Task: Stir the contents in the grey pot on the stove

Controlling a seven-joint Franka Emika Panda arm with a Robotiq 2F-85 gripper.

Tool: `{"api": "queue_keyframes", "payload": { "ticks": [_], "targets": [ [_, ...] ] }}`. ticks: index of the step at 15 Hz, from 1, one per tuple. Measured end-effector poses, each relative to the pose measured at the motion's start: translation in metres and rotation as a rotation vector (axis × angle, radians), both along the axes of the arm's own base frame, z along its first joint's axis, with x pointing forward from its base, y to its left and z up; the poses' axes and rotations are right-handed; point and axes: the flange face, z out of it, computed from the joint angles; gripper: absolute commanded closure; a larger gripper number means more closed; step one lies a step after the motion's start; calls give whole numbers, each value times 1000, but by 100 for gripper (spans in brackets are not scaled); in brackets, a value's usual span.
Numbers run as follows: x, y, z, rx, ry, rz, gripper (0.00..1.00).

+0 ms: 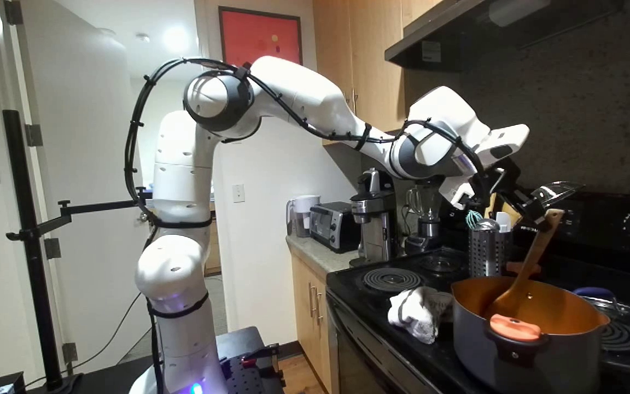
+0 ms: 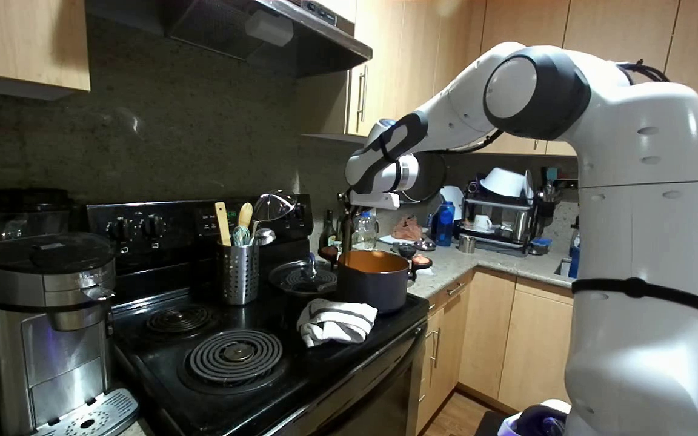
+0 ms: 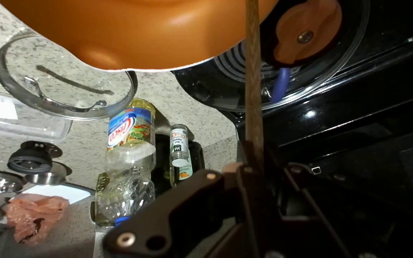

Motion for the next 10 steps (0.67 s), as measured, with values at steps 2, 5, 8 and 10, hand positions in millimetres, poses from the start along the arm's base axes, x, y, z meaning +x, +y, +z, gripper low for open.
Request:
{"api": "queue_keyframes", "payload": {
  "ticks": [2,5,8,10],
  "targets": [
    [1,-5,-4,-5,2,-12,97],
    [2,-13,-9,-7,4,-40,97],
    [2,-21,-12,-6,5,-62,97],
    [1,-27,-15,-4,7,-78,97]
  ]
}}
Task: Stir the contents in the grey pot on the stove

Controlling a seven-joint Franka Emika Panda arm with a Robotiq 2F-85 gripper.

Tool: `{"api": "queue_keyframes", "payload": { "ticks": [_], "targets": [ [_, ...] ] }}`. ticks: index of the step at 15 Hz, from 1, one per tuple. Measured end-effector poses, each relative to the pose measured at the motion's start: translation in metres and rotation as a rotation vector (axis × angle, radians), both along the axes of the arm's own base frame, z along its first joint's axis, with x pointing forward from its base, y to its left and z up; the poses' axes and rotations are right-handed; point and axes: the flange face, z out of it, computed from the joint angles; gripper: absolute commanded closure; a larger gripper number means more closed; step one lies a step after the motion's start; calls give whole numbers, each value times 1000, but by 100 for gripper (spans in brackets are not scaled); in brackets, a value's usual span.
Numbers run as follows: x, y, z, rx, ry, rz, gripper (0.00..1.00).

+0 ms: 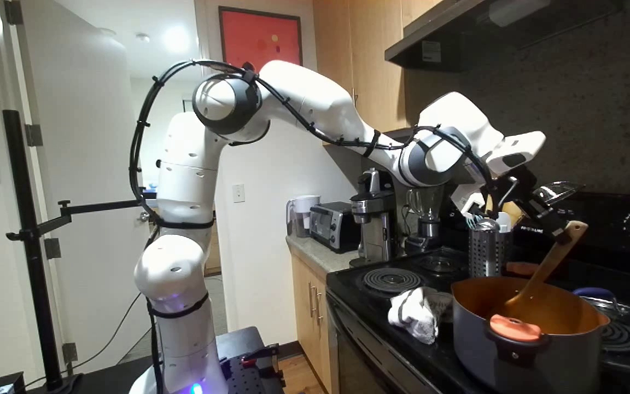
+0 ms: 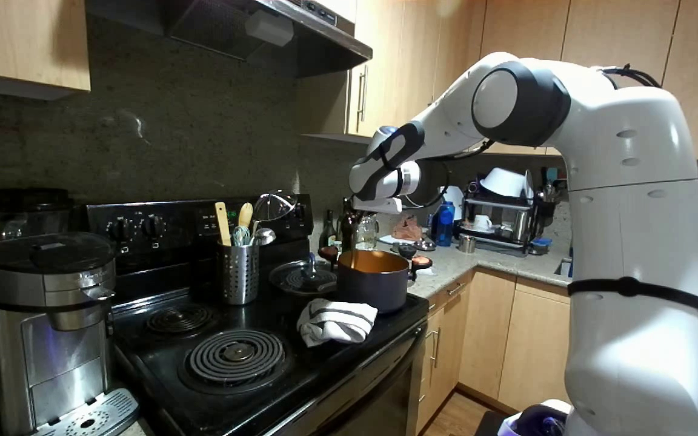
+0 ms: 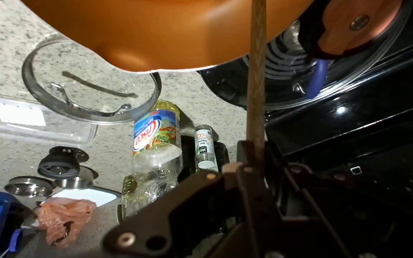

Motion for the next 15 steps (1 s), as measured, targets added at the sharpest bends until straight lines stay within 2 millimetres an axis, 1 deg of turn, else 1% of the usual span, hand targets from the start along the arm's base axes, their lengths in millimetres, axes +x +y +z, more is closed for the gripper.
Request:
{"api": "queue_keyframes", "payload": {
  "ticks": [3,5,10,15],
  "targets": [
    [-4,-12,-7,5,7,-31,97],
    [-9,-22,-14,5,20,-50,97],
    [-19,-53,-33,6,46,-107,97],
    [-26,-86,-38,2,45,-167,97]
  ]
}}
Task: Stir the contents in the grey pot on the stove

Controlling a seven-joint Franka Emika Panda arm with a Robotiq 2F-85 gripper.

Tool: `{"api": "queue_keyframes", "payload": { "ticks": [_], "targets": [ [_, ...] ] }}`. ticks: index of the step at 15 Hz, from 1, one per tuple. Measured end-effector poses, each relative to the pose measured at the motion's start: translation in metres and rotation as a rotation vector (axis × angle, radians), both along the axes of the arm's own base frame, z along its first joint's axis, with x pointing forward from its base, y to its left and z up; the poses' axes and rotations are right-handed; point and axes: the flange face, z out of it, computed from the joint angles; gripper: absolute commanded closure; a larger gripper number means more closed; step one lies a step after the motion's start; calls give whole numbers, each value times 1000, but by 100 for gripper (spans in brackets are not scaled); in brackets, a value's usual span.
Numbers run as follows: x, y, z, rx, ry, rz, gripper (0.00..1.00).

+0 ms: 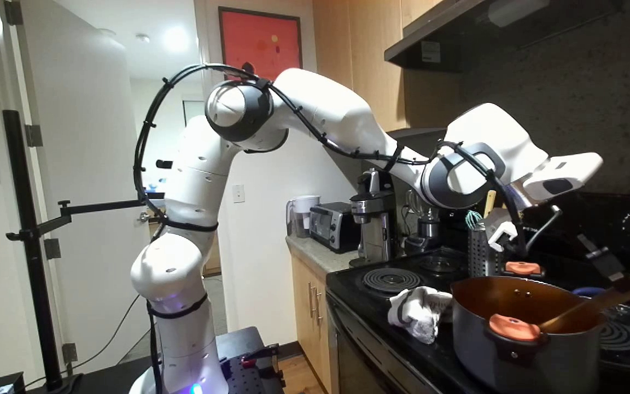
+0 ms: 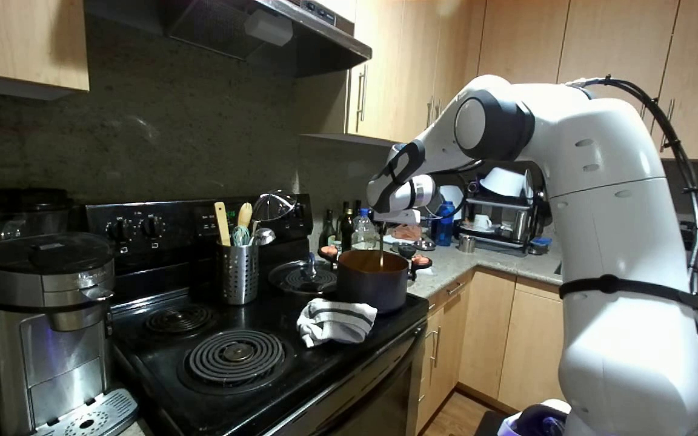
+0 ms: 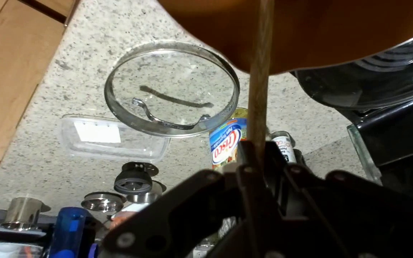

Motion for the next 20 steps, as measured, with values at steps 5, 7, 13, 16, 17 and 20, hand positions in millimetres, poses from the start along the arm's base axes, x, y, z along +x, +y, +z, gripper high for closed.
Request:
{"api": "queue_keyframes", "payload": {
  "ticks": [5,7,13,16,17,20],
  "targets": [
    [0,-16,-2,-7,2,-25,49],
    [2,-18,-2,-10,5,-26,33],
    [5,-20,5,-18,-7,-27,0],
    [4,-17,18,-15,-33,-25,0],
    [3,-16,26,-15,-43,-18,0],
    [-3,-10,50,-7,-68,4,0]
  ]
}}
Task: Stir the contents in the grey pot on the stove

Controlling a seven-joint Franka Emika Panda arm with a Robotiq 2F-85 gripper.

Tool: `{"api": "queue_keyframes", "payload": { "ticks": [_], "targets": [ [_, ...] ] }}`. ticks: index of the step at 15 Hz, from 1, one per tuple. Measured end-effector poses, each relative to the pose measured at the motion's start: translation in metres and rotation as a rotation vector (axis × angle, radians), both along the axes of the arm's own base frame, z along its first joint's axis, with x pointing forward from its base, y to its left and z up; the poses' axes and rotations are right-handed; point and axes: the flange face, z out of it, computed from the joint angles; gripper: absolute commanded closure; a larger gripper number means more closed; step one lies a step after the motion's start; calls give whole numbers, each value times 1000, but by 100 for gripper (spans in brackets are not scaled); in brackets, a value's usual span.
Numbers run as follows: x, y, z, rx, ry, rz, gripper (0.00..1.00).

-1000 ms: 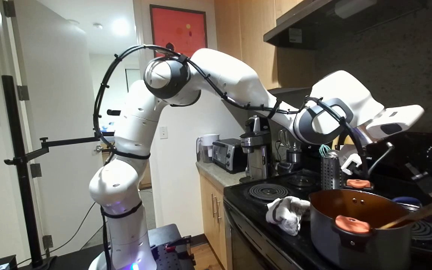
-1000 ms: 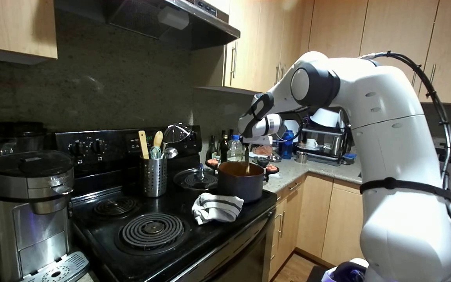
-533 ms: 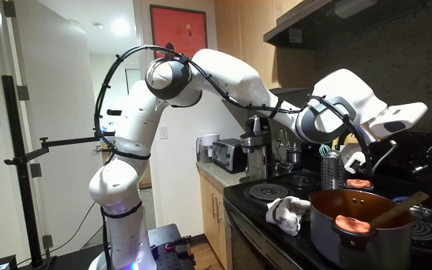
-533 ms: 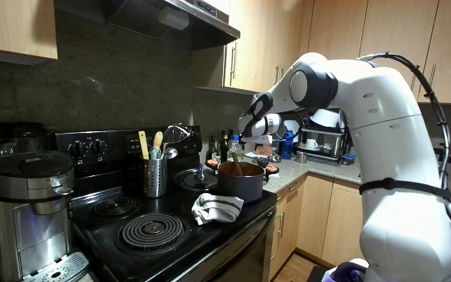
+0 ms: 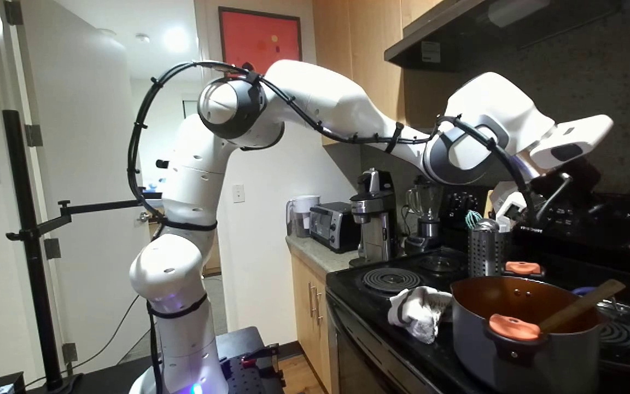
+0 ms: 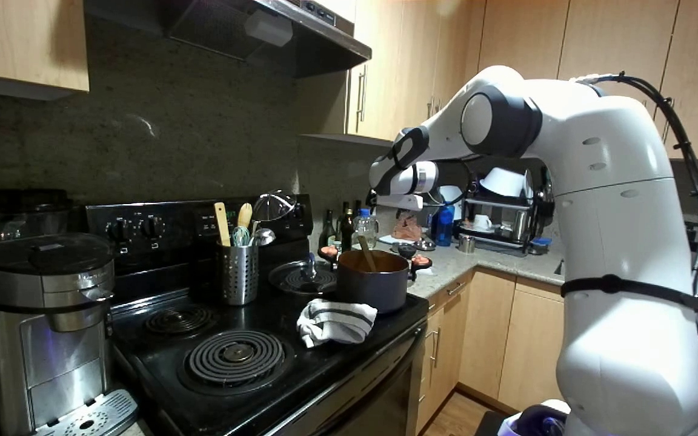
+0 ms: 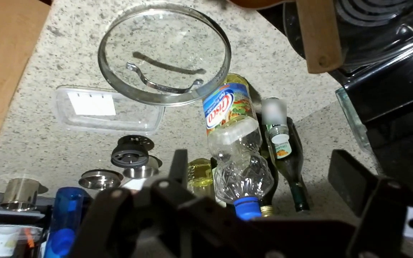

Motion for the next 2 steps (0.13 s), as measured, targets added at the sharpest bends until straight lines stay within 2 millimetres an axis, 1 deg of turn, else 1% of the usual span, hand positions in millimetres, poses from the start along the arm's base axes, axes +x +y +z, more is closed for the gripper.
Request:
{"api": "queue_keyframes", "payload": {
  "ticks": [2],
  "targets": [
    [-5,4,12,10,-2,16,0]
  ]
}}
